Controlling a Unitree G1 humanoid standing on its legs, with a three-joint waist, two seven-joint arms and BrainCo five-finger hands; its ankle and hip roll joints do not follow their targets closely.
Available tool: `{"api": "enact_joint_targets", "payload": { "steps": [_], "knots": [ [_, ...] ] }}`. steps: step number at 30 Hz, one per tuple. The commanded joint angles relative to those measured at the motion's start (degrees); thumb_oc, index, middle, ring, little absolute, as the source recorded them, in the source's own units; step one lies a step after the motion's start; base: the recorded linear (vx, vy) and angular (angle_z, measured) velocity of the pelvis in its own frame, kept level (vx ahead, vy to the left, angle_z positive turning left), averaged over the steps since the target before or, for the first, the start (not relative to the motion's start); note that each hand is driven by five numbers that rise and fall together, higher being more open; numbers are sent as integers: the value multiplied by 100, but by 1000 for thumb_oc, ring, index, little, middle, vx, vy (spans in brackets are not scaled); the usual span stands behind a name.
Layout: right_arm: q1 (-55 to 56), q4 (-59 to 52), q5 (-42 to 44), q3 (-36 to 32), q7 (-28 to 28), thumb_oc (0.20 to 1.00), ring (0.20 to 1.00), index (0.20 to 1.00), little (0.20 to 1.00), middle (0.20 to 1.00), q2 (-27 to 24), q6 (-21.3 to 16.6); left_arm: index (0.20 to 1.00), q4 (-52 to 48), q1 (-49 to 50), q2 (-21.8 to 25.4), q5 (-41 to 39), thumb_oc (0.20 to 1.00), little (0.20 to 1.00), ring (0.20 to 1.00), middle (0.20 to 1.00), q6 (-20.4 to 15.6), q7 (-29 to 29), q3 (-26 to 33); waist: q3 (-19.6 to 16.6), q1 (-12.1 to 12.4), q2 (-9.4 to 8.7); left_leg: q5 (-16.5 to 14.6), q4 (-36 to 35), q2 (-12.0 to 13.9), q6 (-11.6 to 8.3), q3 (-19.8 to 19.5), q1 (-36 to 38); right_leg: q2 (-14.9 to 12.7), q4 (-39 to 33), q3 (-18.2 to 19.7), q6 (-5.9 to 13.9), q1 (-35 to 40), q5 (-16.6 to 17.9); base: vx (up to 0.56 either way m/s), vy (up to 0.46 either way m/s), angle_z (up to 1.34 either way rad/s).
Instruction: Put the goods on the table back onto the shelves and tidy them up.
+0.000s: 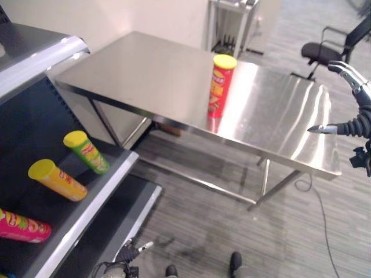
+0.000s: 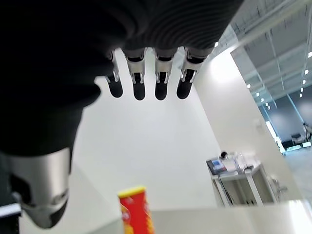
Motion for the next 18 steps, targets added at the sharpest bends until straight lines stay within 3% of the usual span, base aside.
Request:
{"api": "enact_joint_targets", "payload": {
  "steps": [1,6,18],
  "knots": [
    [-203,-39,-134,-397,-163,1000,1000,1000,1000,1000,-260,-68,1000,51,-315,100,14,1000,1000,1000,1000,-178,-16,20,4,104,-80,-391,30,-91,7,-436,147,-223,278,54,295,-282,-135,155,-108,48],
    [-102,-44,77,-432,7,1000,1000,1000,1000,1000,-535,-143,1000,93,-227,-6,35,1000,1000,1000,1000,-141,-46,-36,-206,116,-71,-403,41,198,-226,-567,202,-52,127,-400,219,104,-292,147,-153,33],
    [-427,162,438,-136,35,1000,1000,1000,1000,1000,-859,-214,1000,122,-98,-48,-143,1000,1000,1000,1000,-53,-17,-33,-270,251,-11,-272,81,716,-593,-640,230,365,-6,-798,-77,458,-716,90,-123,22]
  ]
}}
